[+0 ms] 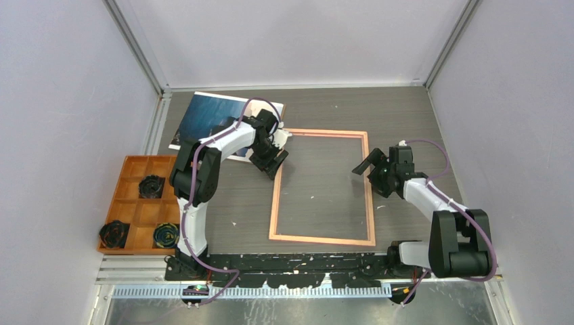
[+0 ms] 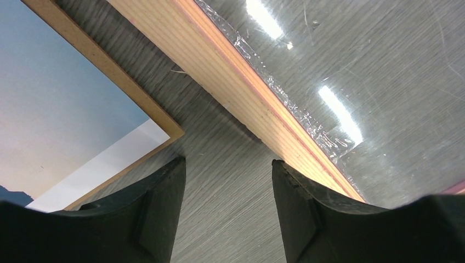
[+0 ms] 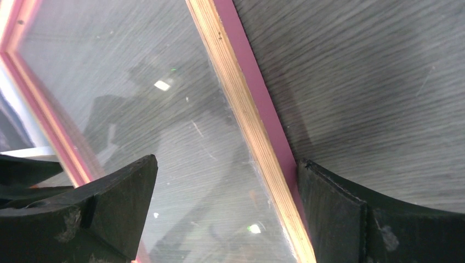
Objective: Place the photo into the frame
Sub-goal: Pick up the photo frame from the center of the board.
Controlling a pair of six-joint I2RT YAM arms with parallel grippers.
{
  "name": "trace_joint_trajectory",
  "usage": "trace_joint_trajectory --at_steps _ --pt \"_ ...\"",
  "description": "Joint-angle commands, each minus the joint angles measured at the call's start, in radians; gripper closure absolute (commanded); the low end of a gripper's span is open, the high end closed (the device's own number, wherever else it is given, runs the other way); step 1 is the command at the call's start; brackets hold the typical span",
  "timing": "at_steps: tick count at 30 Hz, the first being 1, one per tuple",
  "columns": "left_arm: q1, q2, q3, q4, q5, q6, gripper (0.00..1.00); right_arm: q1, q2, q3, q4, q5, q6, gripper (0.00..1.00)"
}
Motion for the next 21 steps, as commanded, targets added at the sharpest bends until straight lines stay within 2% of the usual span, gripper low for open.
trace_joint_trajectory --at_steps 1,10,16,21 --pt "-0.039 0.098 -0.021 0.033 0.062 -0.002 0.38 0.019 -0.145 -0.030 0.219 -0.280 0.233 0.01" --pt "-0.040 0.103 -0.013 0.032 0.061 0.003 0.38 0.052 -0.408 -0.163 0.475 -0.449 0.554 0.05" --pt "-0.040 0.090 -0.018 0.030 0.053 0.006 0.38 0.072 -0.490 -0.188 0.467 -0.447 0.602 0.05" --pt "-0.040 0.078 -0.021 0.028 0.055 0.003 0.38 0.088 -0.476 -0.194 0.537 -0.427 0.671 0.07"
